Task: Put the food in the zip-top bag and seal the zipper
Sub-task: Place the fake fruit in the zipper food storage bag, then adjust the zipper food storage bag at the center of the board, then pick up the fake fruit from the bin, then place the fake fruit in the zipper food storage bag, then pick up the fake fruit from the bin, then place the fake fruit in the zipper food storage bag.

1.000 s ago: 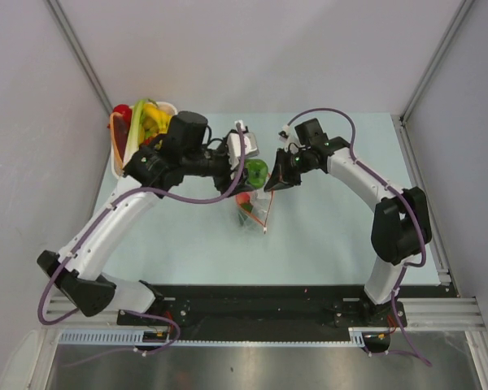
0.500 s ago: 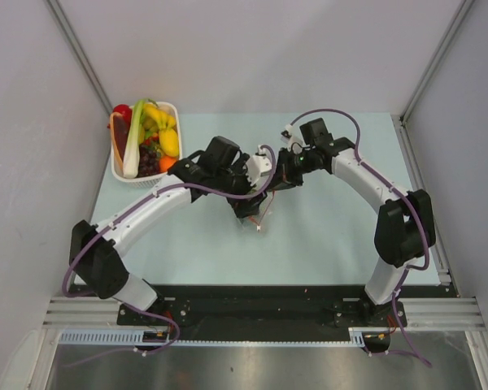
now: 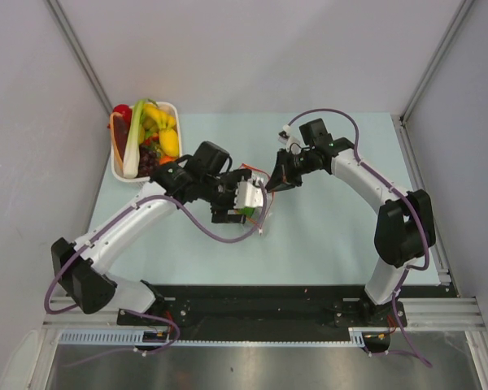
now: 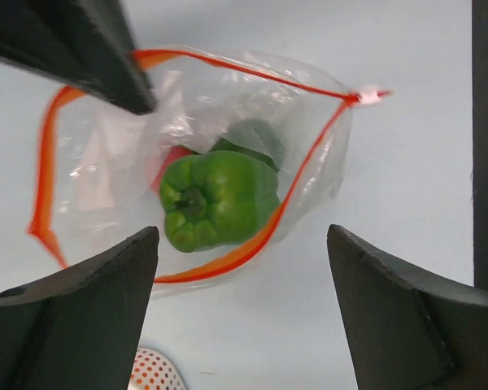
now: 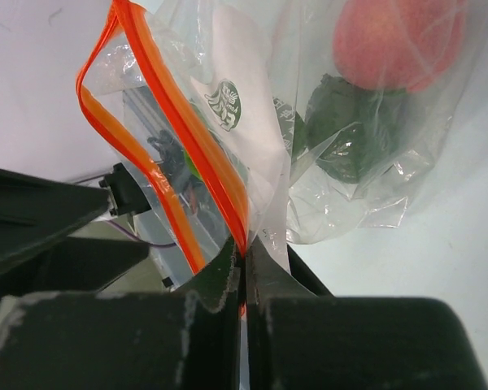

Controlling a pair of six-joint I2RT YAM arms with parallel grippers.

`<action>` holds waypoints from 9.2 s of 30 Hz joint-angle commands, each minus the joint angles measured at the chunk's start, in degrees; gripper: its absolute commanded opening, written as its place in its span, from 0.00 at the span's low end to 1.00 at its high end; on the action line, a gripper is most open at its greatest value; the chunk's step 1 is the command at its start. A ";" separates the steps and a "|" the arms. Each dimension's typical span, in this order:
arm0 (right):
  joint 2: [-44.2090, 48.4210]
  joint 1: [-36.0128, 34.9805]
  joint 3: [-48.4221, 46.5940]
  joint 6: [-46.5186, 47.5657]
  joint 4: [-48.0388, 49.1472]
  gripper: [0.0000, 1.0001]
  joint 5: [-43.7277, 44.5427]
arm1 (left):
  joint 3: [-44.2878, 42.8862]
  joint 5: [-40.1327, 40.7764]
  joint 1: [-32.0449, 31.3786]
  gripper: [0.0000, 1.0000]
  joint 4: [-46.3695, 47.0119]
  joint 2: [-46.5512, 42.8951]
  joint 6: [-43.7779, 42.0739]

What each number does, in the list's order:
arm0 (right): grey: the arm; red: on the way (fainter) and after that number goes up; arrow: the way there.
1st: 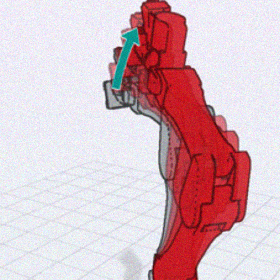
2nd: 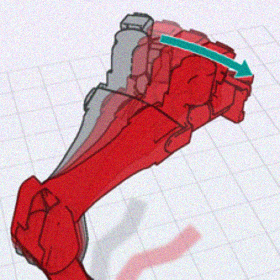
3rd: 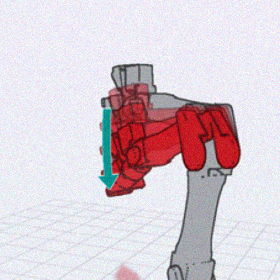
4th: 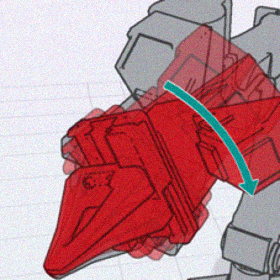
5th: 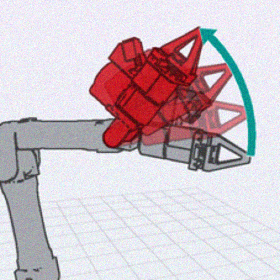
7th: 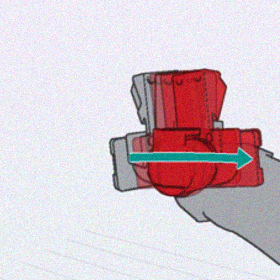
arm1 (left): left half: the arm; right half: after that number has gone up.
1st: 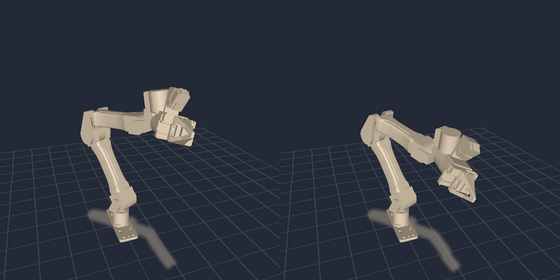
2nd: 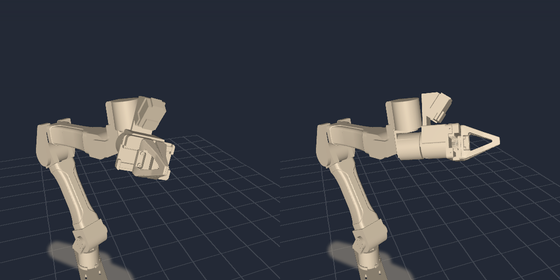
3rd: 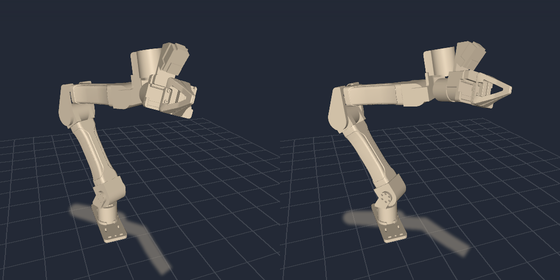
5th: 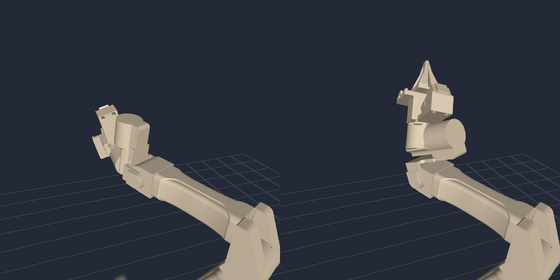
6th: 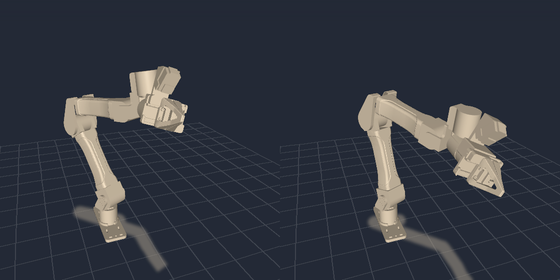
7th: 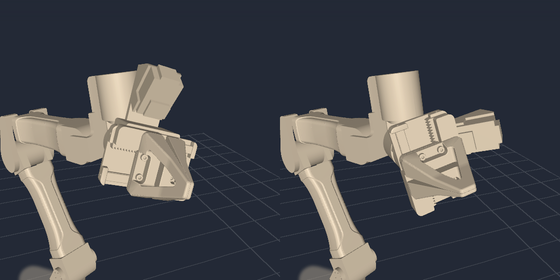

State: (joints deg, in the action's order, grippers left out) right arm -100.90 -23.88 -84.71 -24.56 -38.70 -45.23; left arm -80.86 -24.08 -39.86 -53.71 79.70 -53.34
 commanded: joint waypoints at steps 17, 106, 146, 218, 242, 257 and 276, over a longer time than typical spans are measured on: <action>6.95 -1.35 -2.92 13.64 -5.68 0.00 5.67 | 1.31 2.89 -12.44 0.00 3.96 -4.38 0.08; 0.71 -2.23 -4.41 14.53 -9.03 0.00 9.99 | -19.77 23.55 39.68 0.49 25.33 31.22 64.76; -0.17 -6.09 -7.40 13.48 -8.24 0.00 -1.43 | 13.00 -13.46 0.75 0.59 26.73 -12.82 9.86; -3.16 -5.39 -7.67 13.83 -9.20 0.00 1.11 | -9.14 39.99 35.90 0.01 8.46 27.00 -28.66; -2.54 -5.39 -7.58 13.75 -8.85 0.00 1.90 | -23.64 24.62 35.29 0.00 9.15 18.39 -16.45; -3.25 -6.62 -8.81 13.66 -7.62 0.00 1.02 | -33.22 2.55 29.85 0.00 3.97 4.07 -0.63; -1.67 -10.13 -11.53 14.80 -8.23 0.00 0.23 | -30.34 -11.52 10.42 0.00 8.27 -7.72 25.74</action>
State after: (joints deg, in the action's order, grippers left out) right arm -103.74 -33.21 -93.06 -10.46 -47.70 -44.03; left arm -114.21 -32.67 -26.20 -48.25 72.58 -33.85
